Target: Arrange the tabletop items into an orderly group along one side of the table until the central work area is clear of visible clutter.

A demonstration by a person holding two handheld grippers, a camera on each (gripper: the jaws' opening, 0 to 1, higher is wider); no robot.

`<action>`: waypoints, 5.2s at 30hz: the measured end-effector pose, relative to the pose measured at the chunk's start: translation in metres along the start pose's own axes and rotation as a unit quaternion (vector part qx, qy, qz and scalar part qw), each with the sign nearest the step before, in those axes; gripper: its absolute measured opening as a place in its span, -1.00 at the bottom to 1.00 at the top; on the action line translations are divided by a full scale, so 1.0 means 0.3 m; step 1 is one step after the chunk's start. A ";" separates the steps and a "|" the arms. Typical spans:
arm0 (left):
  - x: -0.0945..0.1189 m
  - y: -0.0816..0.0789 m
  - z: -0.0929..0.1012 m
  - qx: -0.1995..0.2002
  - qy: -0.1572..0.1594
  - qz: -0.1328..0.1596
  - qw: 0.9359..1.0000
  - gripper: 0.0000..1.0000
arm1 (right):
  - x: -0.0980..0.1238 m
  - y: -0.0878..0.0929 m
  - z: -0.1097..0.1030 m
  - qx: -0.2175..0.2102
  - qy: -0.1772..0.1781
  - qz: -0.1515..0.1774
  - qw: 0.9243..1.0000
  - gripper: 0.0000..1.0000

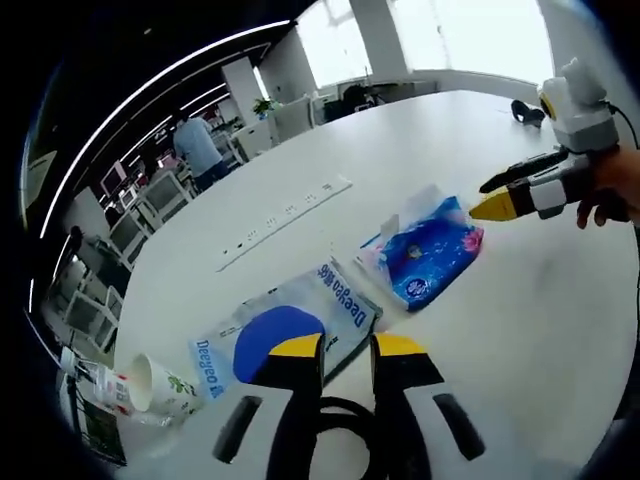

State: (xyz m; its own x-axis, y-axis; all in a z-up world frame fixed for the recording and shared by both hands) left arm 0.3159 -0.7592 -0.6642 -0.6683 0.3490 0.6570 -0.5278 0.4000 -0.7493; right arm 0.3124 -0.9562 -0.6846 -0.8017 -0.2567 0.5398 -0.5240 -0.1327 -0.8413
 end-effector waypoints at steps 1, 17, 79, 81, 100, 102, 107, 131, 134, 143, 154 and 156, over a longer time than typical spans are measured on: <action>0.004 -0.002 0.003 0.001 0.001 0.001 1.000 -0.52 | 0.007 -0.004 -0.005 0.001 -0.002 0.001 1.000 -0.01; 0.100 0.012 0.018 0.029 -0.001 0.012 1.000 0.70 | 0.109 -0.030 -0.061 0.039 -0.009 0.017 0.999 0.76; 0.359 0.237 -0.253 0.020 0.007 -0.026 0.999 0.73 | 0.225 -0.031 -0.460 -0.010 -0.001 0.081 0.997 0.76; 0.357 0.250 -0.259 0.014 0.011 -0.029 0.999 0.72 | 0.240 -0.031 -0.468 -0.009 0.002 0.081 0.997 0.75; 0.299 0.324 -0.344 0.019 0.051 -0.020 0.998 0.61 | 0.276 -0.011 -0.542 -0.004 0.039 0.068 0.997 0.66; 0.295 0.328 -0.349 0.021 0.054 -0.019 0.998 0.60 | 0.269 -0.014 -0.553 -0.001 0.041 0.066 0.997 0.65; 0.291 0.340 -0.365 0.023 0.061 -0.015 0.998 0.59 | 0.249 -0.023 -0.577 0.005 0.043 0.063 0.997 0.63; 0.245 0.353 -0.375 0.026 0.083 0.002 0.996 0.33 | 0.165 0.029 -0.664 0.021 0.016 0.024 0.999 0.36; 0.235 0.359 -0.387 0.029 0.082 -0.002 0.996 0.28 | 0.143 0.016 -0.683 0.021 0.002 0.025 0.999 0.23; 0.210 0.360 -0.398 0.041 0.084 -0.006 0.996 0.16 | 0.090 0.029 -0.716 0.027 -0.024 0.003 0.999 -0.05; 0.186 0.361 -0.396 0.042 0.089 -0.009 0.995 -0.07 | 0.029 0.058 -0.747 0.012 -0.054 -0.024 0.998 -0.30; 0.179 0.359 -0.393 0.040 0.091 -0.009 0.995 -0.14 | 0.019 0.062 -0.753 0.008 -0.060 -0.028 0.998 -0.35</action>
State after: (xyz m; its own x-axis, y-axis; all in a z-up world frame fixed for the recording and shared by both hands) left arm 0.2850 -0.5976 -0.6997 -0.5558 0.4931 0.6692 -0.5833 0.3422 -0.7366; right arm 0.2331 -0.7440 -0.6906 -0.7312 -0.3603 0.5792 -0.5609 -0.1655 -0.8112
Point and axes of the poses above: the point that each gripper's makers call its tool centre point, and the gripper's own axes: x roughly backward along the fingers, z roughly to its right, y roughly out of its underside, the point moved 1 cm from there along x, roughly backward along the fingers, and after that the axes turned 11 degrees about x, right-handed, at the moved point
